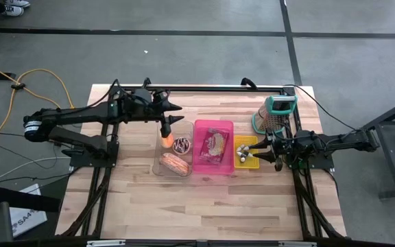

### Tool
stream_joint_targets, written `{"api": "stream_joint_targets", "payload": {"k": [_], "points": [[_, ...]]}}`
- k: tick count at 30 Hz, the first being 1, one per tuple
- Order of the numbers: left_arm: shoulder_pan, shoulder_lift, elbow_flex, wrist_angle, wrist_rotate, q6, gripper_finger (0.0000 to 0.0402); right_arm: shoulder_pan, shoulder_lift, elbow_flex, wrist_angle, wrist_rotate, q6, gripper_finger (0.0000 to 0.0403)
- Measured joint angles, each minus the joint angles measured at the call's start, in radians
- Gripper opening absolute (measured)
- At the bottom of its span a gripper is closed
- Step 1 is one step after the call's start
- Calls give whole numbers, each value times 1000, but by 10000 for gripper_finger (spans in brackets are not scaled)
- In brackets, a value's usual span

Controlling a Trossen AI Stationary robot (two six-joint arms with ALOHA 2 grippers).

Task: Pick & Place Food Item
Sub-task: Return to Home Position

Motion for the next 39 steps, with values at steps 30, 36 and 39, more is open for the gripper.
{"api": "stream_joint_targets", "payload": {"k": [30,36,39], "points": [[8,-597,-677,378,24,-86,175,0,0,0,0,3,0,162],[8,-689,-756,391,24,-94,175,0,0,0,0,3,0,162],[8,-732,-783,395,26,-97,175,0,0,0,0,4,0,162]]}}
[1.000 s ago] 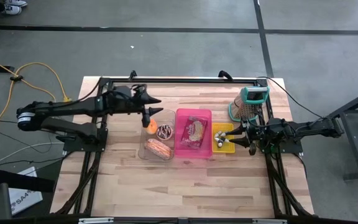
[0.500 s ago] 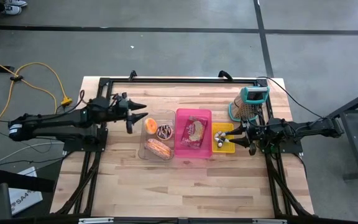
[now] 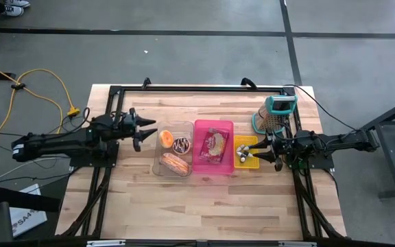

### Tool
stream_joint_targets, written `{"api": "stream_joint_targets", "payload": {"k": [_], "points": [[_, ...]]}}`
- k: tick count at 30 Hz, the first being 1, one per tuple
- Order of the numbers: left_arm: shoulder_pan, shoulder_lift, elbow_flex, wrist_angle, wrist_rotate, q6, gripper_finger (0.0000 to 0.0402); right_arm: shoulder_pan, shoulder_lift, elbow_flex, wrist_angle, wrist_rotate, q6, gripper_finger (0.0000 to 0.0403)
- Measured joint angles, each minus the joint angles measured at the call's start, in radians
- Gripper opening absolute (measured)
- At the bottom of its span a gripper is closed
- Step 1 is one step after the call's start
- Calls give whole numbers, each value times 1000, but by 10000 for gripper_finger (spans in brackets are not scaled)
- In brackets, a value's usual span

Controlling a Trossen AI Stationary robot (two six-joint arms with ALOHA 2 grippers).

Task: Pick & Place Food Item
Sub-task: Return to Home Position

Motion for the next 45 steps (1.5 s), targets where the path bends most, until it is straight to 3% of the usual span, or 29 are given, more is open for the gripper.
{"api": "stream_joint_targets", "payload": {"k": [18,45], "points": [[0,-210,-149,-2,4,-32,175,0,0,0,0,0,0,162],[0,-264,-165,-170,2,-127,175,0,0,0,0,0,0,162]]}}
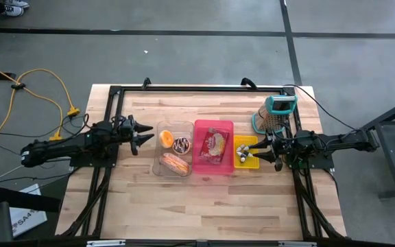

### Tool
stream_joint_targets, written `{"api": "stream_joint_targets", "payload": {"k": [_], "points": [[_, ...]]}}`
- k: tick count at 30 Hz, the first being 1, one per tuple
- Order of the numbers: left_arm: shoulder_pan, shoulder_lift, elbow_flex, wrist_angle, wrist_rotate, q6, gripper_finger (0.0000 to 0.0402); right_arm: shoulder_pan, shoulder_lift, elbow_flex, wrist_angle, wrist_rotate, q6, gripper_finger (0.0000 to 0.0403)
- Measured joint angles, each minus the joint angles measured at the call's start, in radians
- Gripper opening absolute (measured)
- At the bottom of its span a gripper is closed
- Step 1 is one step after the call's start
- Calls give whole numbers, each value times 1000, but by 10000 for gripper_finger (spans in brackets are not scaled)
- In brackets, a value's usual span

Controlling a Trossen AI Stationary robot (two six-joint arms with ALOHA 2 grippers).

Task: Pick & Place Food Item
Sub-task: Return to Home Position

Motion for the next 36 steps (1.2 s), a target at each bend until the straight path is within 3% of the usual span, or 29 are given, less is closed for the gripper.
{"api": "stream_joint_targets", "payload": {"k": [7,36], "points": [[0,-57,0,-39,4,-29,175,0,0,0,0,0,0,162],[0,-56,-2,-54,3,-19,175,0,0,0,0,0,0,162]]}}
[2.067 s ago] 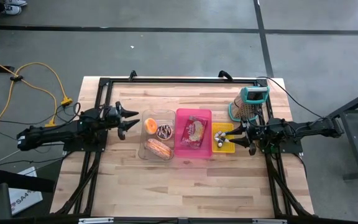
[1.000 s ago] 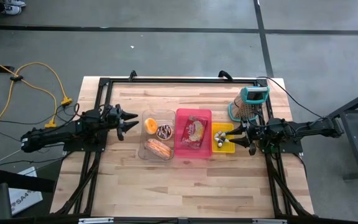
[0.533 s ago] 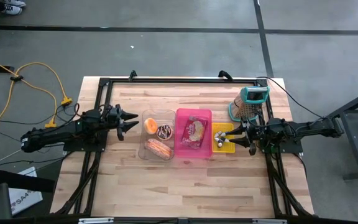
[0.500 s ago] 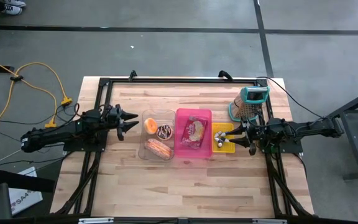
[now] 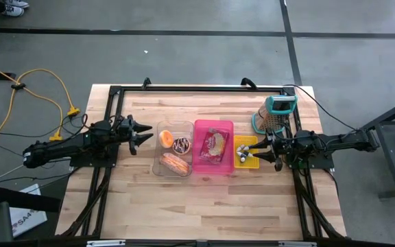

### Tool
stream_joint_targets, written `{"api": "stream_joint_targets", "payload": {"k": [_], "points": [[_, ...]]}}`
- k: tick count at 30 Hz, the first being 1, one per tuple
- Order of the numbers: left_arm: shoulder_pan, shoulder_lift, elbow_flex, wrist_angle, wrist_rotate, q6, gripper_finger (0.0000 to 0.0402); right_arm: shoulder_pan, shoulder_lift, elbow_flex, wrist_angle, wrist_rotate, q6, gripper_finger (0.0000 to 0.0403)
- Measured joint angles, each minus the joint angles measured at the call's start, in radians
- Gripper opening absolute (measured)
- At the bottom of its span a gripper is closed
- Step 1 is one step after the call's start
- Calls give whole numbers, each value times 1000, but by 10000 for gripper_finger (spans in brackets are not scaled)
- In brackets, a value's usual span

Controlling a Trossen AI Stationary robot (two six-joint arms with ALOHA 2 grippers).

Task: Pick & Place Food Item
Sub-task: Return to Home Position

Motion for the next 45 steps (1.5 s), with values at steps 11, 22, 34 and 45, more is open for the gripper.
{"api": "stream_joint_targets", "payload": {"k": [11,22,34,45], "points": [[0,0,0,0,-1,18,175,0,0,0,0,0,0,162],[0,0,0,1,-1,18,175,0,0,0,0,0,0,162],[0,0,-2,39,-8,45,175,0,0,0,0,0,0,162],[0,0,-2,42,-5,41,175,0,0,0,0,0,0,162]]}}
